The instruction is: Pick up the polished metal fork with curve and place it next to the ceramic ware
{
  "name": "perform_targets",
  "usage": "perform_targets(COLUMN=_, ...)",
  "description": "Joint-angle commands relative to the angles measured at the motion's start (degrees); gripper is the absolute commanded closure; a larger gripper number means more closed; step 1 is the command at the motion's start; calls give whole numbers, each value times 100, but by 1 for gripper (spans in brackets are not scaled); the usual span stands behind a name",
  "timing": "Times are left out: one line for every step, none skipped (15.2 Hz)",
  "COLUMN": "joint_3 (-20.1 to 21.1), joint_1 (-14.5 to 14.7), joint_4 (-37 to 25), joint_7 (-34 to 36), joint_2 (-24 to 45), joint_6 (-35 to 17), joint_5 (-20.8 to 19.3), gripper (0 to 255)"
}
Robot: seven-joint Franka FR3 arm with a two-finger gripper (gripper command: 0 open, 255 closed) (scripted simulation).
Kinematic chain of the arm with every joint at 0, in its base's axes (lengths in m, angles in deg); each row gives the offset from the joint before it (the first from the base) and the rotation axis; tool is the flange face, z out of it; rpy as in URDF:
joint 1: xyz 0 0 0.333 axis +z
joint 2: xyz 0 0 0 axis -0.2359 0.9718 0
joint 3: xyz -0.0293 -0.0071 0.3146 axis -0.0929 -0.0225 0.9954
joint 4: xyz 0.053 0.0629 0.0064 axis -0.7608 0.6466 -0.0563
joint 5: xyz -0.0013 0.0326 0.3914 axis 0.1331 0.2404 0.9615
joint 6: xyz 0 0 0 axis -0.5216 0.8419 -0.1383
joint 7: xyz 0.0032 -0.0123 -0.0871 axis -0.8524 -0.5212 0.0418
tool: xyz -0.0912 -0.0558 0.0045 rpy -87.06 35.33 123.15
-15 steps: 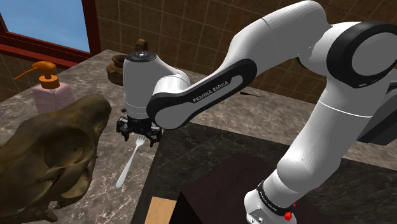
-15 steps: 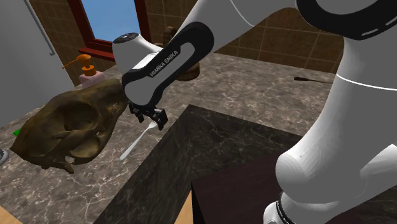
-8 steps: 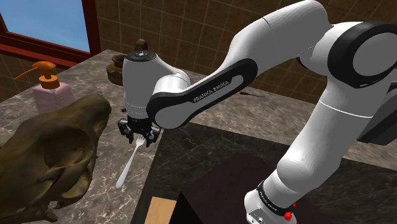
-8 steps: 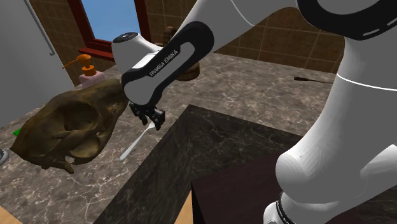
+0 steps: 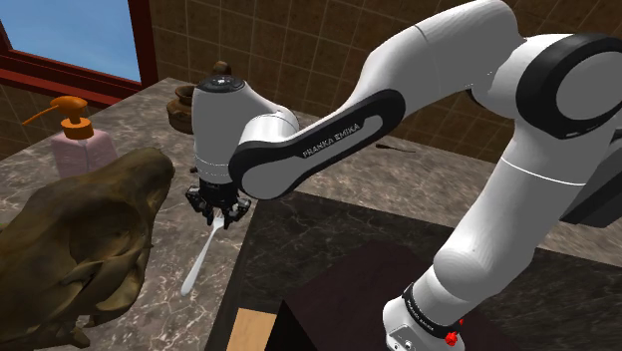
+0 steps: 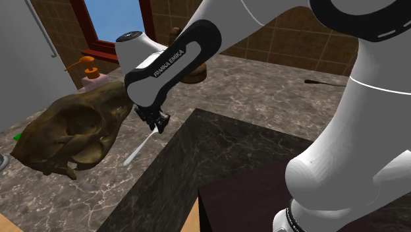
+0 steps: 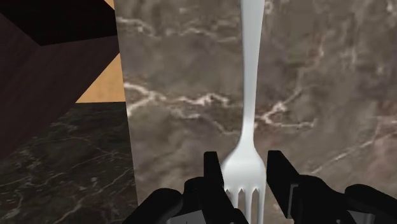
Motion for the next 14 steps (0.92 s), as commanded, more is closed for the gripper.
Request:
perform_targets(joint_3=55, joint_1=-56, joint_4=-21, joint_7=-106, joint_2=-113, joint_6=67, joint_5=147, gripper=255)
perform_targets(joint_3=83, joint_1=-82, joint_4=-45, joint_7=-161, joint_2=-178, joint_6=127, joint_5=223, gripper=255)
perform_targets(joint_3=107, joint_1=-107, joint_4=-71, joint_7=-216, joint_2=-242, joint_6=188, joint_5=299, gripper=255)
perform_targets(joint_3=130, joint_1=-130, joint_4=-98, joint_7=-270, joint_2=-306, joint_6=249, joint_5=373, gripper=255)
perform_targets(joint_3=150, joint_1=-151, joint_4=-127, joint_7=-323, joint_2=-369, joint_6=312, joint_5=445, gripper=255)
perform_targets(joint_3=168, joint_1=-171, joint_4=-157, joint_7=-376, joint_2=-431, joint_6=375, joint_5=516, gripper=255)
perform_targets(joint_3=184, joint_1=-189, joint_4=-189, joint_7=-427, joint_2=-491, joint_6=439, joint_5=585, gripper=255)
perform_targets(joint_3=198, joint_1=-206, joint_4=-222, joint_7=-477, joint_2=-551, joint_6=503, joint_5=652, gripper=255)
perform_targets(joint_3=209, joint_1=-221, joint_4=-256, joint_7=-525, joint_2=-609, joint_6=569, joint_5=718, gripper=255)
perform_targets(joint_3=219, joint_1=-236, joint_4=-292, joint_7=-573, joint_2=-666, joint_6=635, joint_5=781, gripper=255)
perform_targets(joint_3=227, joint_1=-249, joint_4=-329, joint_7=-619, joint_2=-722, joint_6=702, joint_5=841, gripper=255)
perform_targets(joint_3=233, joint_1=-261, joint_4=-368, joint_7=-663, joint_2=-776, joint_6=770, joint_5=900, gripper=255)
perform_targets(joint_3=237, joint_1=-271, joint_4=-408, joint_7=-706, joint_2=-829, joint_6=839, joint_5=956, gripper=255)
perform_targets(joint_3=240, joint_1=-280, joint_4=-450, joint_7=-747, joint_2=-880, joint_6=908, joint_5=1010, gripper=255)
